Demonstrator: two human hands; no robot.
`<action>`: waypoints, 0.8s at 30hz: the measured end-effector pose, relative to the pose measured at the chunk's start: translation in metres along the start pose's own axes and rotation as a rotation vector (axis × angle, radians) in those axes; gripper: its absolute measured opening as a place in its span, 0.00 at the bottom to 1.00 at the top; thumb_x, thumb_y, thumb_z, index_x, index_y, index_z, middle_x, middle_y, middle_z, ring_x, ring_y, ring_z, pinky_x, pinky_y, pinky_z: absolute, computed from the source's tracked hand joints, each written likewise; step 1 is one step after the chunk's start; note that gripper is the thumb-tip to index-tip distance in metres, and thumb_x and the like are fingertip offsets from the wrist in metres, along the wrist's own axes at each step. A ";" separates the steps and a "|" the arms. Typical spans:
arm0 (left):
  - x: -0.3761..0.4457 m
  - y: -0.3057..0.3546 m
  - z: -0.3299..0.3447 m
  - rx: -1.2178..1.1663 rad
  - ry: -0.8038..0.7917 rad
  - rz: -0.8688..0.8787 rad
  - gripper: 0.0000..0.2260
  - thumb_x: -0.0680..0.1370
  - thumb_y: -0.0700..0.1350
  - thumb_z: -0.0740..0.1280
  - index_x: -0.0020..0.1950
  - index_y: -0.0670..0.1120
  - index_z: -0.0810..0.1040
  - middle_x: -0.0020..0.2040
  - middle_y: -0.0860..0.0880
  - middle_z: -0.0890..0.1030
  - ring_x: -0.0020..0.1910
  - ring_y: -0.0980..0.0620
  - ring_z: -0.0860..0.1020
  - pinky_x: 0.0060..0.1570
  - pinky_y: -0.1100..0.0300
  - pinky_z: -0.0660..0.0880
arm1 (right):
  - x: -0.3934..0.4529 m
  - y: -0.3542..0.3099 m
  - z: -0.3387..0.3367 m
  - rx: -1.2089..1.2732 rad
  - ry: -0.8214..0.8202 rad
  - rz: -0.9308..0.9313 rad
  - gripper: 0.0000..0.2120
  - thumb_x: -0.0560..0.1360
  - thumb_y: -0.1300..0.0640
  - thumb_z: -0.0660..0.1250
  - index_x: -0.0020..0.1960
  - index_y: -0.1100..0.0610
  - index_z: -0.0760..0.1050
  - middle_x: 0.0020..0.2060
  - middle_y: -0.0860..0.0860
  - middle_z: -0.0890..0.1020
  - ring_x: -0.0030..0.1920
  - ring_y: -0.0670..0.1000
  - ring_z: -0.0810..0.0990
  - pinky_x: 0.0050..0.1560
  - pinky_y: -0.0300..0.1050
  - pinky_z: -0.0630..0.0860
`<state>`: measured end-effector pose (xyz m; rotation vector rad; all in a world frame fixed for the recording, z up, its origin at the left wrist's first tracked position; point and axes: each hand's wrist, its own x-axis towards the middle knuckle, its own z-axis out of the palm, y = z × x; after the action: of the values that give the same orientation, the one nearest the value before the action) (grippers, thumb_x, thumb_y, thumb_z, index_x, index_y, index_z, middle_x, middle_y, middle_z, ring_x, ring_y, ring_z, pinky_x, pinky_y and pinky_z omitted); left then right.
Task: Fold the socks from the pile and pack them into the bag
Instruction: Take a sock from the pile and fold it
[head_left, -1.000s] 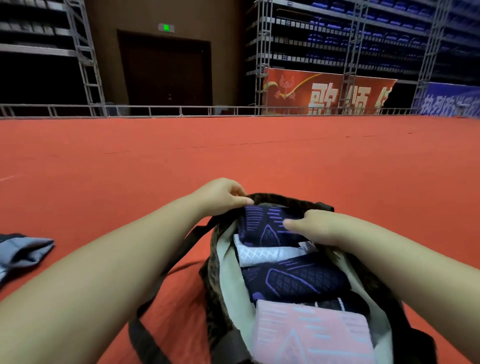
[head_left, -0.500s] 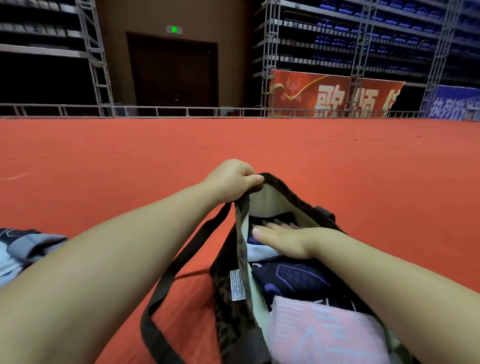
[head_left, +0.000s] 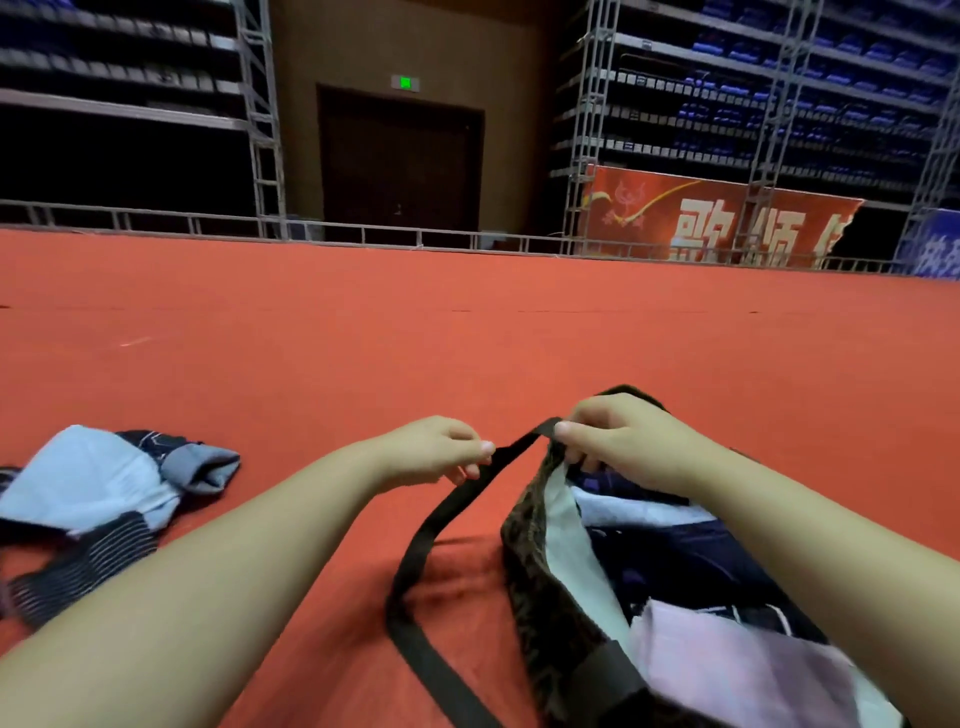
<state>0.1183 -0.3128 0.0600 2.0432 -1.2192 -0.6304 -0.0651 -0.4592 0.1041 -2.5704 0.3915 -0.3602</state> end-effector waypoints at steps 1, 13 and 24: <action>-0.015 -0.014 -0.002 -0.023 -0.015 -0.037 0.09 0.80 0.52 0.60 0.47 0.50 0.77 0.43 0.53 0.79 0.39 0.56 0.76 0.40 0.60 0.69 | 0.004 -0.016 0.009 0.035 -0.009 -0.012 0.13 0.77 0.46 0.62 0.40 0.53 0.78 0.37 0.50 0.84 0.36 0.45 0.81 0.36 0.41 0.75; -0.157 -0.168 0.003 -0.043 0.310 -0.234 0.10 0.77 0.49 0.64 0.36 0.50 0.75 0.32 0.53 0.77 0.31 0.57 0.74 0.34 0.63 0.71 | 0.044 -0.114 0.215 0.089 -0.287 0.004 0.11 0.76 0.49 0.63 0.37 0.52 0.74 0.35 0.49 0.82 0.35 0.49 0.80 0.41 0.44 0.77; -0.197 -0.227 -0.039 -0.441 1.308 -0.223 0.10 0.76 0.40 0.64 0.35 0.43 0.76 0.33 0.51 0.77 0.34 0.60 0.71 0.36 0.70 0.66 | 0.081 -0.144 0.326 0.214 -0.005 0.220 0.11 0.74 0.43 0.61 0.39 0.49 0.74 0.36 0.44 0.82 0.41 0.48 0.81 0.45 0.46 0.75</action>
<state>0.1864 -0.0481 -0.0708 1.6330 -0.0620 0.3546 0.1449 -0.2221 -0.0781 -2.2926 0.5943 -0.2977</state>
